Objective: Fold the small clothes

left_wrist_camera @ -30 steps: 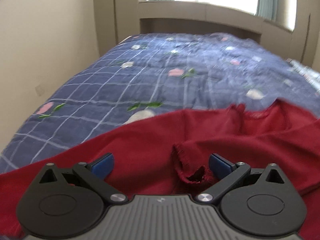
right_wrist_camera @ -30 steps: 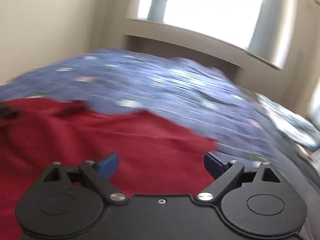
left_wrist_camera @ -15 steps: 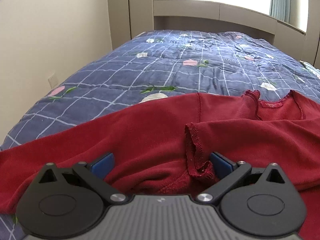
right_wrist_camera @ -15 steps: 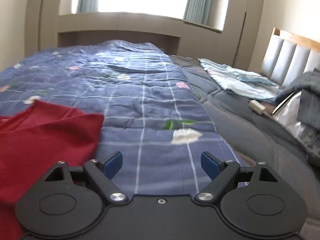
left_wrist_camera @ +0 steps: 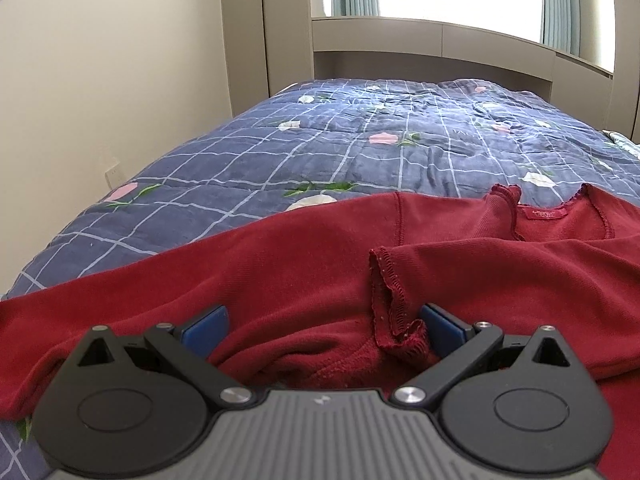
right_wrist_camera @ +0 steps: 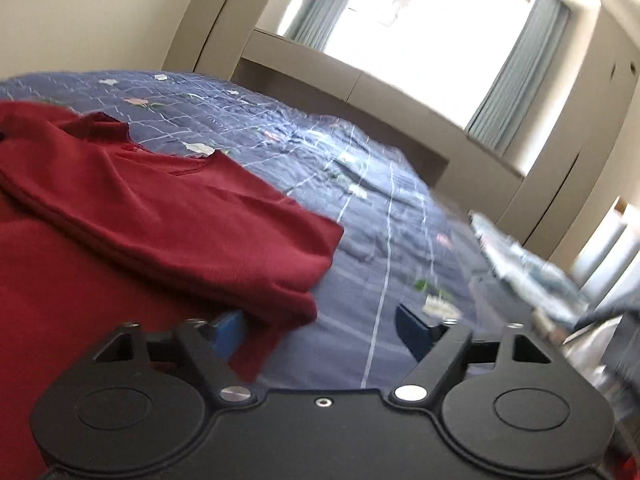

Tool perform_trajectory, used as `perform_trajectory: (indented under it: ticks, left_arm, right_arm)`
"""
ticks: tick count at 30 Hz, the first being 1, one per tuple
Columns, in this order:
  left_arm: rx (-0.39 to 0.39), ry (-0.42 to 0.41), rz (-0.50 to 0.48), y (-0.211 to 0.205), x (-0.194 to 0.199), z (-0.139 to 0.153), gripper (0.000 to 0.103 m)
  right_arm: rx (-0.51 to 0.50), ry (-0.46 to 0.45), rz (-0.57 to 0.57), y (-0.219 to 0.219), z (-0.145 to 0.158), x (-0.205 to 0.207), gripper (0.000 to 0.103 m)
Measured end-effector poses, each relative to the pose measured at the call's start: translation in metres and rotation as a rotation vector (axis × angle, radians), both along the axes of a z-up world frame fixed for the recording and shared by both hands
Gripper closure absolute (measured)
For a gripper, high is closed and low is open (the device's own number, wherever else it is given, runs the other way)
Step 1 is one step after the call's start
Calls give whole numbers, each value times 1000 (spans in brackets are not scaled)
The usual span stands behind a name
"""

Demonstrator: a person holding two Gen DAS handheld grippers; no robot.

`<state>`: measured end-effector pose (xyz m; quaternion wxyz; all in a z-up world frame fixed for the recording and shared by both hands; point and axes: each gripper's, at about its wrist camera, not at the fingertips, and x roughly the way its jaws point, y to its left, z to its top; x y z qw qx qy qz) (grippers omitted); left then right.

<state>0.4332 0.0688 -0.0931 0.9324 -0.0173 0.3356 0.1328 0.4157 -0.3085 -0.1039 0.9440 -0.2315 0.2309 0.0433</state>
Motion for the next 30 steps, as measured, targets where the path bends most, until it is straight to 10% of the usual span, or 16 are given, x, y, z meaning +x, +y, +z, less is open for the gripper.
perform_trajectory:
  ticks: [5, 8, 18, 24, 30]
  left_arm:
    - [-9, -1, -1, 1, 0, 0, 0]
    - [-10, -1, -1, 2, 0, 0, 0]
    - [-12, -1, -1, 2, 0, -1, 0]
    - [-12, -1, -1, 2, 0, -1, 0]
    - [-12, -1, -1, 2, 0, -1, 0]
  right_arm:
    - [-62, 3, 70, 9, -6, 2, 76]
    - [-141, -33, 103, 18, -7, -8, 87]
    - [-194, 11, 122, 8, -9, -21, 103]
    - [-197, -2, 174, 8, -8, -15, 71]
    - [-293, -26, 186, 16, -7, -14, 96]
